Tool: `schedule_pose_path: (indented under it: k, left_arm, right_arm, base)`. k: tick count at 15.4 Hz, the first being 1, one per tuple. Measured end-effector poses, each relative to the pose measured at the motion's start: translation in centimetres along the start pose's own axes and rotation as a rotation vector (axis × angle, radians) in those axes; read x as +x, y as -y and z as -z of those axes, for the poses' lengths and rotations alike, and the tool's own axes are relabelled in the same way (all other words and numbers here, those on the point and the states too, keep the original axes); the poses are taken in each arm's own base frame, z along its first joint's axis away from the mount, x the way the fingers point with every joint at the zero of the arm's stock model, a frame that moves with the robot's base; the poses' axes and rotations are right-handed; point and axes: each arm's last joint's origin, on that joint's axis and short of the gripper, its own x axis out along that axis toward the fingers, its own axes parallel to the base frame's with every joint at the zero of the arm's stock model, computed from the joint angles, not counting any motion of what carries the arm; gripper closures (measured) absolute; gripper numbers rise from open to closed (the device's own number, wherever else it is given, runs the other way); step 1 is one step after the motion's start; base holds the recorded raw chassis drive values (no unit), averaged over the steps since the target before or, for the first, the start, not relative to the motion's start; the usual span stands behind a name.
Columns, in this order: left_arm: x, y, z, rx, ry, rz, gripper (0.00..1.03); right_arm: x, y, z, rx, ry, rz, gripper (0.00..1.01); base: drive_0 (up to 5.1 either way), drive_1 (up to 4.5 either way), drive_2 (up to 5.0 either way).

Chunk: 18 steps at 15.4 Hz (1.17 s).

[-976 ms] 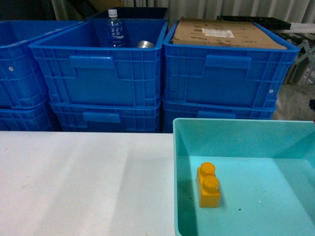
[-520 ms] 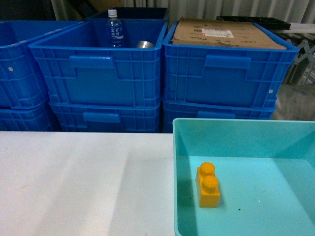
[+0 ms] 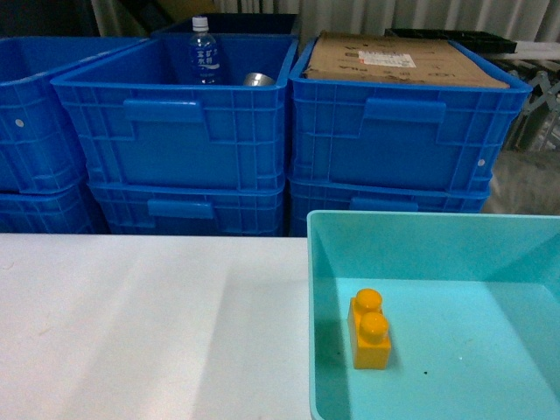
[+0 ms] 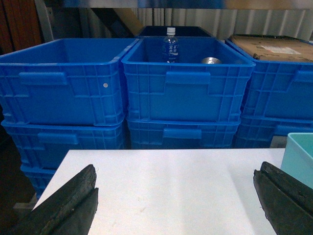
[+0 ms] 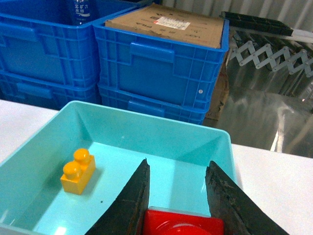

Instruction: Pick red block from blue box to shelf

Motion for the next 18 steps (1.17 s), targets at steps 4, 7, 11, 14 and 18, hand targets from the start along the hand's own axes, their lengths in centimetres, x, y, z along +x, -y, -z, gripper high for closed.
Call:
schedule_pose_path:
  k: [4, 7, 11, 14, 18]
  left_arm:
    - [0.0, 0.0, 0.0, 0.000, 0.000, 0.000, 0.05]
    - [0.0, 0.0, 0.0, 0.000, 0.000, 0.000, 0.05]
    - [0.0, 0.0, 0.0, 0.000, 0.000, 0.000, 0.05]
    - [0.0, 0.0, 0.0, 0.000, 0.000, 0.000, 0.05]
    - [0.0, 0.0, 0.0, 0.000, 0.000, 0.000, 0.05]
  right_arm:
    - [-1.8, -0.5, 1.7, 0.012, -0.037, 0.008, 0.72]
    - [-1.8, -0.8, 1.7, -0.009, 0.022, 0.021, 0.72]
    - [-1.6, -0.7, 1.7, -0.008, 0.014, 0.020, 0.72]
    - [-1.6, -0.7, 1.7, -0.008, 0.014, 0.020, 0.72]
    - [-1.6, -0.7, 1.7, -0.008, 0.014, 0.020, 0.72]
  base:
    - [0.0, 0.00, 0.0]
    - [0.0, 0.00, 0.0]
    - [0.0, 0.00, 0.0]
    - [0.0, 0.00, 0.0]
    - [0.0, 0.00, 0.0]
